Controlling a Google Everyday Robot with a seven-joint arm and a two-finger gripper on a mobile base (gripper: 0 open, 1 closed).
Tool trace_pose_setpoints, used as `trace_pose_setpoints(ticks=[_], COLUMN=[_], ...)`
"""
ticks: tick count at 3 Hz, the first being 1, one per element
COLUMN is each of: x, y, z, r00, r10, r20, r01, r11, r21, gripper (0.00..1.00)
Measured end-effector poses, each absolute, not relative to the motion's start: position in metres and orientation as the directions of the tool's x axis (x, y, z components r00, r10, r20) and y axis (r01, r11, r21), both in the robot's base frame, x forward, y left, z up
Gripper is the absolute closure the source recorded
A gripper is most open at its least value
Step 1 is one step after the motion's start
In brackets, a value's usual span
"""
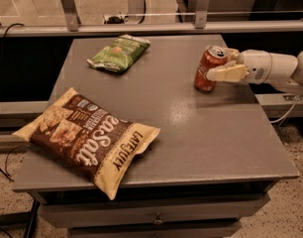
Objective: Place coke can upright
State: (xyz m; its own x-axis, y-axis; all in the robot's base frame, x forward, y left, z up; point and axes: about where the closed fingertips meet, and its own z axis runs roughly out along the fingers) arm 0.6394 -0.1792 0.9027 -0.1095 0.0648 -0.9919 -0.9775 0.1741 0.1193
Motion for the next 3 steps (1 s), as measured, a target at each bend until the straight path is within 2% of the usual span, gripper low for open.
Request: trace_pose_setpoints(ticks=[1,2,3], x=[0.621,0.592,0.589], y=[-0.209,-0.258,-0.264], z=[0.9,0.913,0.915], r00=[-0.121,-0.093,-0.092], r10=[0.006,-0.098,-0.11], r20=[-0.993,-0.991,-0.99], r01=[-0.967,-0.952,-0.95], r11=[0.223,0.301,0.309], r21=[0.119,0.059,0.054], gripper=[0.0,0.0,0.0])
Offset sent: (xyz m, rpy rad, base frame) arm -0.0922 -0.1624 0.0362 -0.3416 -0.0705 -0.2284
